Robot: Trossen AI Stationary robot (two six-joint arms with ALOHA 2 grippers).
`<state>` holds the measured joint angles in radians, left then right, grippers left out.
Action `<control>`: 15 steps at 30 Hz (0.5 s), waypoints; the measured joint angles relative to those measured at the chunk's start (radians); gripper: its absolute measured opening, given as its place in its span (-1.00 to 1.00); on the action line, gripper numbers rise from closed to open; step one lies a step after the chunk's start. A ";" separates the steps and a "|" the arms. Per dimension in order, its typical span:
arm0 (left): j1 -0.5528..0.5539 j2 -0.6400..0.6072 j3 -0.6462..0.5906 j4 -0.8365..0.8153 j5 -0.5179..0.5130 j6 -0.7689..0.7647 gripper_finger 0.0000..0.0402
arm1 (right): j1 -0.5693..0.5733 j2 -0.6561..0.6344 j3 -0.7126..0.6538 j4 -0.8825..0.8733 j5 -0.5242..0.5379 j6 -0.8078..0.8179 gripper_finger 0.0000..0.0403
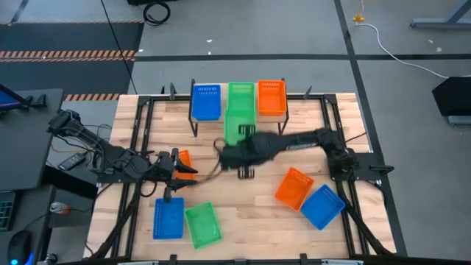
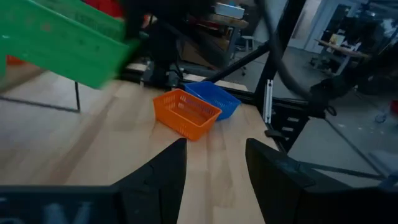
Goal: Stack baskets on shelf by color
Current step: Stack the right green bin on top of the green bin on the shelf
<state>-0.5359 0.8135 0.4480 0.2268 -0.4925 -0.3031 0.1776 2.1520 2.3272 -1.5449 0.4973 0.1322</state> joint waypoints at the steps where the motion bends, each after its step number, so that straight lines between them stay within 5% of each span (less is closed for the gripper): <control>1: 0.000 0.000 0.000 0.002 -0.005 0.013 -0.14 | -0.020 -0.012 0.000 0.005 0.000 -0.023 -0.96; 9: 0.001 -0.004 0.000 0.094 -0.145 0.162 -0.14 | -0.177 -0.074 0.000 0.100 -0.007 -0.246 -0.96; 15: 0.001 -0.004 0.000 0.166 -0.195 0.262 -0.14 | -0.284 -0.077 0.000 0.173 -0.111 -0.371 -0.96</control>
<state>-0.5350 0.8097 0.4480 0.3928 -0.6878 -0.0409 -0.1068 2.0747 2.3272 -1.3719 0.3864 -0.2384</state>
